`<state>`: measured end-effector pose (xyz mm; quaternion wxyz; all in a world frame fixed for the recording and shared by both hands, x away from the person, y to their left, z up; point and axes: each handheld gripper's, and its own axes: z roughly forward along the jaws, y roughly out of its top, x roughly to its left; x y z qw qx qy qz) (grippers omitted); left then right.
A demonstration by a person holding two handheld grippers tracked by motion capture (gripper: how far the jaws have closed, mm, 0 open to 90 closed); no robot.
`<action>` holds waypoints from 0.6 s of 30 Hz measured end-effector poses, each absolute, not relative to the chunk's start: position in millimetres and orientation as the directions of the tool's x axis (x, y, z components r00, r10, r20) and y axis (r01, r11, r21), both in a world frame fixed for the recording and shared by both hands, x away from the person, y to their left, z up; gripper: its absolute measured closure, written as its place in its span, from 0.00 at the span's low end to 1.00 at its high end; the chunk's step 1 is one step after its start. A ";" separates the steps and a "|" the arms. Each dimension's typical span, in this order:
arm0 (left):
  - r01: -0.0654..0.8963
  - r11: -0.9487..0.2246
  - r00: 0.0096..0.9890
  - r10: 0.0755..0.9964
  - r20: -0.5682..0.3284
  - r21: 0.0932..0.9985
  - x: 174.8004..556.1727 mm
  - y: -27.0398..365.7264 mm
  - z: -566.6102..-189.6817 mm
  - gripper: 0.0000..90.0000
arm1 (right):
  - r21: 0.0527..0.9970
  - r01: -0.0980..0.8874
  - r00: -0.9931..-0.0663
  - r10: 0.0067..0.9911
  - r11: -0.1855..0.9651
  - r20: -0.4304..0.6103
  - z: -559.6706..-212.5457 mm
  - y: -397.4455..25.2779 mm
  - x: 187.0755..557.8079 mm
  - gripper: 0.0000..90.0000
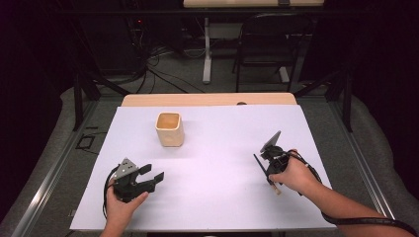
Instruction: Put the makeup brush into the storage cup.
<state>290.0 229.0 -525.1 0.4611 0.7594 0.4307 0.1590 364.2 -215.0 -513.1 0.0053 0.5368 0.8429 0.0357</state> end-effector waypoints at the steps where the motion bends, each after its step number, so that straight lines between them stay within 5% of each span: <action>1: 0.506 -0.204 0.579 0.800 -0.155 0.838 290.0 229.0 -525.1 0.43 | 0.068 0.907 -0.417 0.908 0.414 0.032 -513.2 -215.0 364.1 0.85; 18: 0.508 -0.205 0.580 0.799 -0.157 0.837 290.2 228.9 -525.4 0.43 | 0.039 0.911 -0.411 0.911 0.410 0.036 -519.4 -217.2 363.6 0.87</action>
